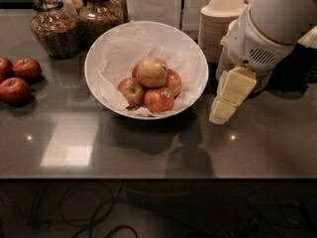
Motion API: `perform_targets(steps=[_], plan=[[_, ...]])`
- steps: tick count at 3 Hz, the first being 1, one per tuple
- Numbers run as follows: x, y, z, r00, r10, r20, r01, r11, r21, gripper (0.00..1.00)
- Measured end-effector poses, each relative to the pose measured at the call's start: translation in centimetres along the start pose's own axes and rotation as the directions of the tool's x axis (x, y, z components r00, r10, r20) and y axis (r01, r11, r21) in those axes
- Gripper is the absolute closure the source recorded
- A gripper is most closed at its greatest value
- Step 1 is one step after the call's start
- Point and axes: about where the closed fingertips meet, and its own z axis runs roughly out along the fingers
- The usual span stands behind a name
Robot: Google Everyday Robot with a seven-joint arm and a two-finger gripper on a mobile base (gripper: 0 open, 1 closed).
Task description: Pick apple from white bowl
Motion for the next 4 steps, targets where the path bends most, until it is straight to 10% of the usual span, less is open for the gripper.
perform_targets(steps=[1, 4], plan=[[-0.4, -0.4, 1.4, 0.993, 0.021, 0.113, -0.02, 0.9997, -0.013, 0.0], [-4.8, 0.3, 2.4, 0.874, -0.029, 0.484, 0.076, 0.9941, -0.077, 0.0]])
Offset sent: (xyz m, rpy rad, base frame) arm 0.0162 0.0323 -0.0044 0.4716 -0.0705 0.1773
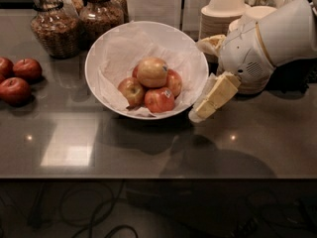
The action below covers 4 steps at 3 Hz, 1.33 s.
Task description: Pick apple from white bowl
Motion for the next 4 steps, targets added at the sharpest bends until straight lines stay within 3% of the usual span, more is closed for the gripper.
perform_targets(steps=[1, 2, 4], plan=[[-2.9, -0.1, 1.6, 0.995, -0.089, 0.034, 0.091, 0.9949, -0.043, 0.0], [-5.5, -1.1, 3.6, 0.987, -0.161, 0.026, 0.163, 0.984, -0.072, 0.0], [-5.9, -2.2, 5.1, 0.983, -0.176, 0.044, 0.179, 0.9813, -0.071, 0.0]])
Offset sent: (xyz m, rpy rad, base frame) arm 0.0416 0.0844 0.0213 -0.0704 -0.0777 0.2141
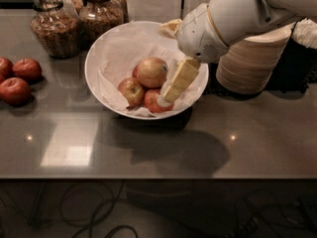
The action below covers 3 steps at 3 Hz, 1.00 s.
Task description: Pick apple from white bowl
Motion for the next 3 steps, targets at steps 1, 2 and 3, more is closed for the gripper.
perform_targets(steps=[1, 2, 3], plan=[[-0.4, -1.4, 1.4, 1.0, -0.013, 0.019, 0.014, 0.9999, -0.009, 0.0], [0.0, -2.2, 2.7, 0.999, -0.007, 0.038, 0.008, 0.9998, -0.016, 0.0], [1.4, -2.4, 3.8, 0.997, 0.029, 0.069, -0.027, 0.9991, -0.032, 0.0]])
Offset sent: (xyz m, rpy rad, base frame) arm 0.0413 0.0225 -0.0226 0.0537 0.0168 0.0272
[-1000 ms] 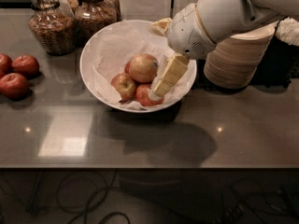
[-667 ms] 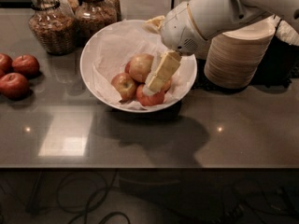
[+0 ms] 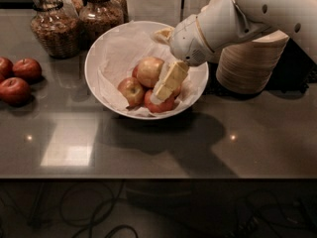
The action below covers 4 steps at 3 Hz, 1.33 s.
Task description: Pick apple from white bowl
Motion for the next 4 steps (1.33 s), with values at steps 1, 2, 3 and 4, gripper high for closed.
perform_targets(steps=[1, 2, 3, 4], plan=[[1.07, -0.05, 0.96, 0.998, 0.035, 0.042, -0.034, 0.9991, -0.025, 0.0], [1.71, -0.18, 1.48, 0.994, 0.07, 0.087, -0.065, 0.9966, -0.051, 0.0], [1.72, -0.17, 1.52, 0.994, 0.07, 0.088, -0.066, 0.9965, -0.052, 0.19], [1.72, -0.17, 1.52, 0.994, 0.07, 0.088, -0.066, 0.9965, -0.052, 0.42]])
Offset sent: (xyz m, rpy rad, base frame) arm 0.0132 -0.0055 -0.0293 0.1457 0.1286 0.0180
